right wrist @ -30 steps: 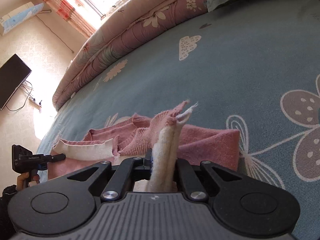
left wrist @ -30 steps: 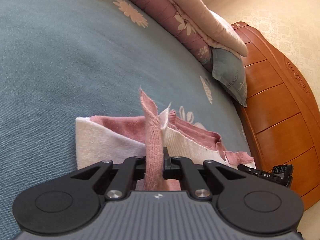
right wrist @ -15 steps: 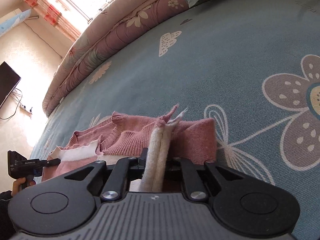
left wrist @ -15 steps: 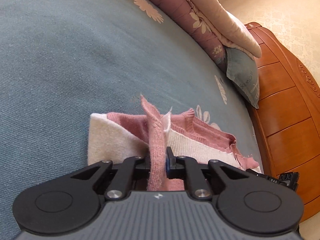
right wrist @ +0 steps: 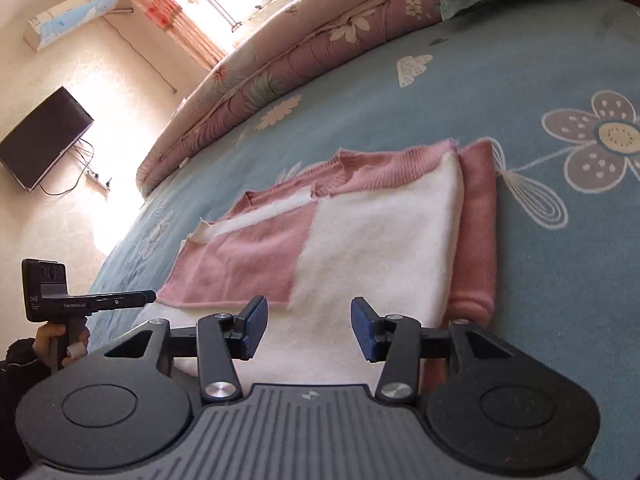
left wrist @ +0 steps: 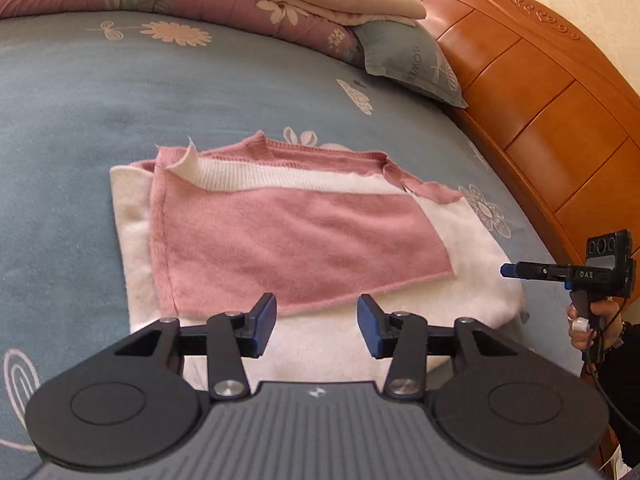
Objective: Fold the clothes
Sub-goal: 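Open both tools and release the folded pink sweater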
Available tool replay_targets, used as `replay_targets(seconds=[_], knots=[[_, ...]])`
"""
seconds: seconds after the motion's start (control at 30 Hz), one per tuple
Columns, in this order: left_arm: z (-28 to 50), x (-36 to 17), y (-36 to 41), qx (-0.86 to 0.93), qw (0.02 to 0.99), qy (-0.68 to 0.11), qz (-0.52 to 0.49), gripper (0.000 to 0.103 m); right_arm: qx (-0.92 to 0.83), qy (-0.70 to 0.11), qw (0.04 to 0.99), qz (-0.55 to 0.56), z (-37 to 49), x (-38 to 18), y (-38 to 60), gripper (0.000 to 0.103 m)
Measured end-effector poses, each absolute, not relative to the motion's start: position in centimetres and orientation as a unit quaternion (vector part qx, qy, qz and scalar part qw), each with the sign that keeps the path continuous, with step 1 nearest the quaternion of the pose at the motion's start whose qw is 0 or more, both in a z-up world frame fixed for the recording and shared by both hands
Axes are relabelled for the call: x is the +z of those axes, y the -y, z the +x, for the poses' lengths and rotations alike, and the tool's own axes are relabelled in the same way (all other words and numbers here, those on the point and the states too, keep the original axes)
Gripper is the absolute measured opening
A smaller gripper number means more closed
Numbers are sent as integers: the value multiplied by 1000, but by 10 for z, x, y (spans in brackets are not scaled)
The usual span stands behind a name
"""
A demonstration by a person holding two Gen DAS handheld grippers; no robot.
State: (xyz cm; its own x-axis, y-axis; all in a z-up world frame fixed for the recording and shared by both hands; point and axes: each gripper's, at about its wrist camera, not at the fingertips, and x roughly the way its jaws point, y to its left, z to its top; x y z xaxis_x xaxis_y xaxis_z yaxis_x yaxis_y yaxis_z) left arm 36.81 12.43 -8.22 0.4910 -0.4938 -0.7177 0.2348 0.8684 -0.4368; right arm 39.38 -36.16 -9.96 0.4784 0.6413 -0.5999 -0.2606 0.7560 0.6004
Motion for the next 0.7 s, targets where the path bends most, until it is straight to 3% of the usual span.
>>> replay_targets(seconds=[0.07, 0.1, 0.17, 0.23, 0.27, 0.53, 0.6, 0.63, 0.7], knots=[[353, -98, -136, -194, 846, -467, -167, 41, 246, -443, 825, 249, 380, -119, 379, 30], [343, -104, -145, -191, 844, -465, -187, 45, 241, -437, 822, 276, 371, -123, 391, 27], [335, -95, -155, -179, 839, -467, -212, 44, 235, -423, 823, 299, 356, -117, 402, 31], [329, -80, -160, -175, 846, -454, -218, 47, 240, -407, 833, 288, 345, -105, 402, 47], [330, -75, -159, -180, 848, -447, -219, 48, 244, -400, 838, 279, 341, -99, 398, 48], [340, -91, -133, -176, 840, -464, -219, 51, 283, -397, 829, 275, 347, -99, 359, 48], [338, -102, -134, -165, 840, -470, -217, 47, 252, -420, 834, 254, 345, -113, 361, 48], [336, -101, -138, -166, 840, -466, -224, 49, 239, -428, 832, 262, 344, -119, 368, 36], [332, -94, -142, -170, 843, -461, -219, 50, 229, -429, 822, 297, 339, -122, 385, 34]])
